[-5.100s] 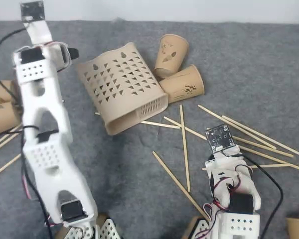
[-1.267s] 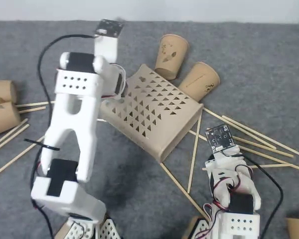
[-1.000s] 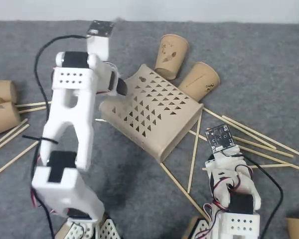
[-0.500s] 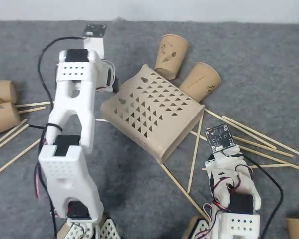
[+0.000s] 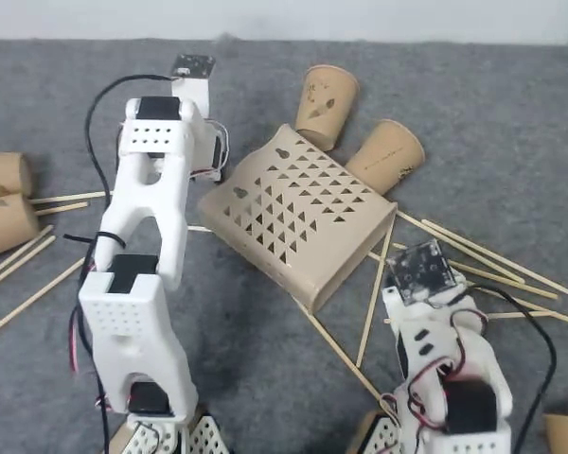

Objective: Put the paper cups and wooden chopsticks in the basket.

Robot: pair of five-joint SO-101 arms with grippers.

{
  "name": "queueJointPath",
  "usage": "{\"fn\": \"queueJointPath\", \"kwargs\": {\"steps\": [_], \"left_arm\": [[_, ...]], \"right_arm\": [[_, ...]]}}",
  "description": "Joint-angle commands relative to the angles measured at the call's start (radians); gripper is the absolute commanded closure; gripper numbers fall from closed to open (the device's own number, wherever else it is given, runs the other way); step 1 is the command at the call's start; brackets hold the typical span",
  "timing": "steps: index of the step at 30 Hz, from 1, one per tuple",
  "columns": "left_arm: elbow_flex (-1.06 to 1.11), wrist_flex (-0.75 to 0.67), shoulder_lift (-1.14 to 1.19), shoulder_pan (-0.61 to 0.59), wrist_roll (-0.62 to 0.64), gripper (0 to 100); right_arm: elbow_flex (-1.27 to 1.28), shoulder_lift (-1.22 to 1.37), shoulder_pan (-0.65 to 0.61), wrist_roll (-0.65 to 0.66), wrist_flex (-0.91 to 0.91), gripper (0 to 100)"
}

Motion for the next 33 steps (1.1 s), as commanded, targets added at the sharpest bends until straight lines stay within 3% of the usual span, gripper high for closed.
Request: {"fn": "queueJointPath", "kwargs": {"steps": [1,6,12,14,23,29,33], "left_arm": [[0.021,-0.005,-0.011,0.014,0.014,89],[0.048,-0.005,-0.012,0.046,-0.005,89],[0.048,-0.005,-0.012,0.041,-0.006,89],[0.048,0.000,-0.012,0.043,-0.006,89],[0.045,0.012,-0.017,0.046,-0.006,89],[0.053,0.071,-0.097,0.075,-0.009,89],[0.074,0.117,-0.140,0.138,-0.009,89]], "right_arm": [[-0.068,0.171,-0.012,-0.137,-0.156,98.9],[-0.244,0.495,-0.015,-0.279,-0.236,98.6],[-0.437,0.822,-0.090,-0.614,-0.240,89.0],[-0.439,0.909,-0.120,-0.672,-0.257,88.1],[-0.437,1.089,-0.067,-0.678,-0.295,91.2],[-0.348,1.135,-0.065,-0.677,-0.421,91.2],[-0.344,1.106,-0.012,-0.618,-0.349,91.2]]}}
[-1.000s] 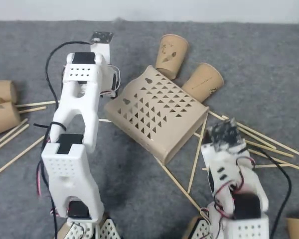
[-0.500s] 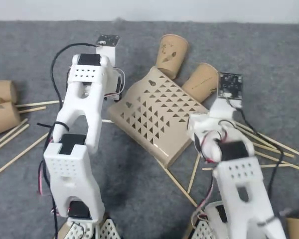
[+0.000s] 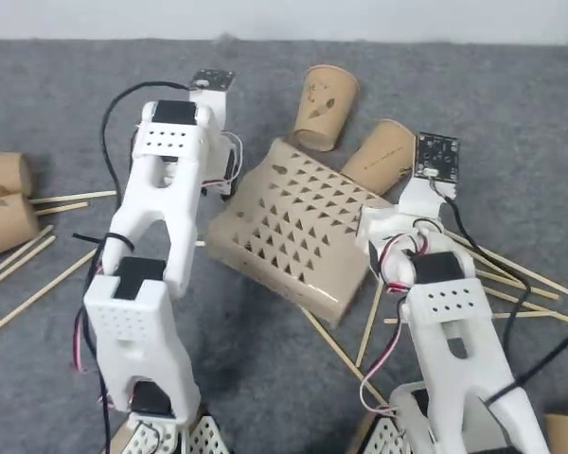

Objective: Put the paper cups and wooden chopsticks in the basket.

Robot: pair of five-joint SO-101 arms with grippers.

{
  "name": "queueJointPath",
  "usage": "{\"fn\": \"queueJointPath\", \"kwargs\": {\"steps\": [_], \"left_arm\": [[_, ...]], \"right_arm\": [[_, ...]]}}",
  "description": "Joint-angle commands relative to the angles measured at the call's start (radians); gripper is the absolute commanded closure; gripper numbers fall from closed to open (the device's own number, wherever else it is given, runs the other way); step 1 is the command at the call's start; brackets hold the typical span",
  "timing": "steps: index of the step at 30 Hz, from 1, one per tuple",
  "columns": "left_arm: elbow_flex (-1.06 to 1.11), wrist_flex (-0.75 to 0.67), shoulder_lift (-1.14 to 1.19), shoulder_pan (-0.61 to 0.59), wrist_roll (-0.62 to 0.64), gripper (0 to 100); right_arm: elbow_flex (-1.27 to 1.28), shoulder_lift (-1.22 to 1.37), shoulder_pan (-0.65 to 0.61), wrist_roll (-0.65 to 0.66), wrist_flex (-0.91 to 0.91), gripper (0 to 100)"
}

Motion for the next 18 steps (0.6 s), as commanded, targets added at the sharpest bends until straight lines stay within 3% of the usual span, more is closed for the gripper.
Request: {"fn": "queueJointPath", "kwargs": {"steps": [1,9,18], "left_arm": [[0.035,0.043,-0.115,0.094,-0.008,89],[0.120,0.038,-0.226,0.276,-0.005,89],[0.125,0.040,-0.347,0.402,0.052,89]], "right_arm": [[0.025,-0.019,0.065,0.051,0.067,91.2],[0.140,-0.136,0.216,0.146,0.077,91.2],[0.311,-0.266,0.337,0.209,0.019,91.2]]}}
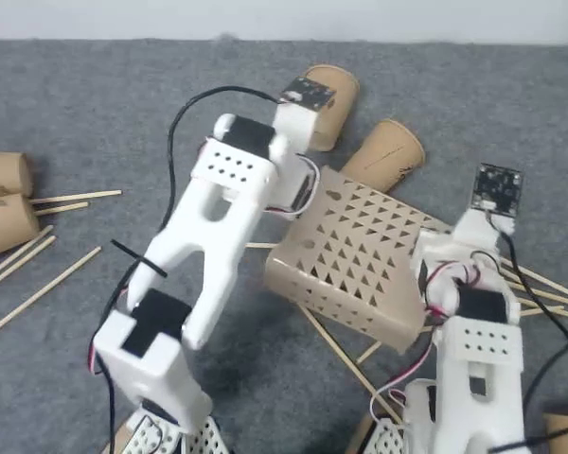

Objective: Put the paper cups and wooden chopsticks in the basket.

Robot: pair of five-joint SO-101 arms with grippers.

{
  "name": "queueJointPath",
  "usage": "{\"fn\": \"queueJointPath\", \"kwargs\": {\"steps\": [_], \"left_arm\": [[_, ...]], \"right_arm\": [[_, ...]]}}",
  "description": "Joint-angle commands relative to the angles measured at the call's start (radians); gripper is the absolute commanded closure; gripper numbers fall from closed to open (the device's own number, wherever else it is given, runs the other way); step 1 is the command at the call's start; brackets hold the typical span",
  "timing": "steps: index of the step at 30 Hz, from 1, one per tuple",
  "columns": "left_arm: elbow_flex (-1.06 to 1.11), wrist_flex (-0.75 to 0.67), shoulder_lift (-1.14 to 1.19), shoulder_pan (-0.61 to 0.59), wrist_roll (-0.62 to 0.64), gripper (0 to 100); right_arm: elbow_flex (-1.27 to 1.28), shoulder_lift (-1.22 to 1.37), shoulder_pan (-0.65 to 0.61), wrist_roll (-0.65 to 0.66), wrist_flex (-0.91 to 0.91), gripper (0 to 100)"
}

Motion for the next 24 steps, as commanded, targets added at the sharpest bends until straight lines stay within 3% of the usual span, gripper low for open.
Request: {"fn": "queueJointPath", "kwargs": {"steps": [1,8,19,24], "left_arm": [[0.001,0.005,-0.107,0.094,0.044,89],[0.025,-0.005,-0.121,0.196,0.083,89],[0.039,0.017,-0.129,-0.071,0.044,89],[0.042,0.014,-0.187,-0.094,0.037,89]], "right_arm": [[0.107,-0.015,0.035,0.021,-0.039,91.2],[0.112,-0.071,0.071,0.021,-0.010,90.8],[-0.012,-0.283,0.068,0.135,0.228,90.2],[-0.017,-0.303,0.070,0.230,0.274,78.3]]}}
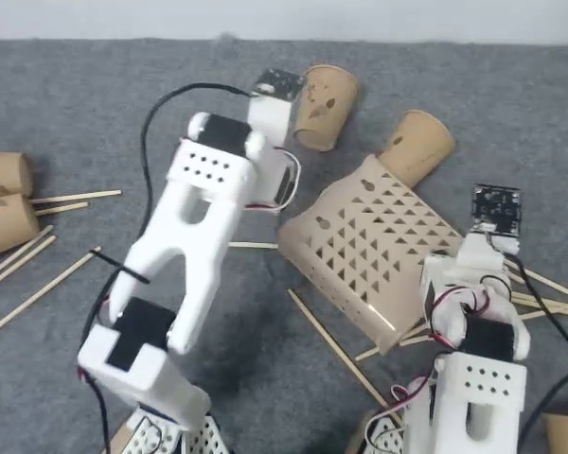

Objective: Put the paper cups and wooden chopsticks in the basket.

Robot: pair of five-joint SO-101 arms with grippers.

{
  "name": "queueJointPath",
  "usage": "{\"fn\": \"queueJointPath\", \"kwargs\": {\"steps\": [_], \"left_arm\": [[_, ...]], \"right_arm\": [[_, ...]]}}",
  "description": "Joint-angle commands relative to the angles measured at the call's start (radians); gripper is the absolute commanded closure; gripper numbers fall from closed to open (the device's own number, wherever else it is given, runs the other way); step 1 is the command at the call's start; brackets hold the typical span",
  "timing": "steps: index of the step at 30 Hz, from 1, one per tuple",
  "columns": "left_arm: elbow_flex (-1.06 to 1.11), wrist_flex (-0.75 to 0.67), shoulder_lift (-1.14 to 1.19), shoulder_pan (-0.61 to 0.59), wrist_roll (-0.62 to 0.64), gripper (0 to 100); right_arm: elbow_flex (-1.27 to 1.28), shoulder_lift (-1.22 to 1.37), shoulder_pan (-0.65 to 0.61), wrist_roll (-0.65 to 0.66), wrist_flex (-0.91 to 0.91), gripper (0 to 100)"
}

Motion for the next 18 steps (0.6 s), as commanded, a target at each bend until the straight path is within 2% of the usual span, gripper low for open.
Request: {"fn": "queueJointPath", "kwargs": {"steps": [1,9,13,18], "left_arm": [[-0.004,0.005,-0.115,-0.012,-0.014,89],[-0.001,-0.077,-0.120,-0.003,-0.009,89],[0.018,-0.106,-0.120,0.029,0.012,89],[0.088,-0.166,-0.120,0.091,0.018,89]], "right_arm": [[-0.044,-0.018,0.030,0.049,0.041,78.5],[-0.066,-0.116,0.051,0.064,0.093,81.1],[-0.201,-0.222,0.053,0.158,0.159,81.1],[-0.344,-0.262,0.047,0.164,0.292,81.1]]}}
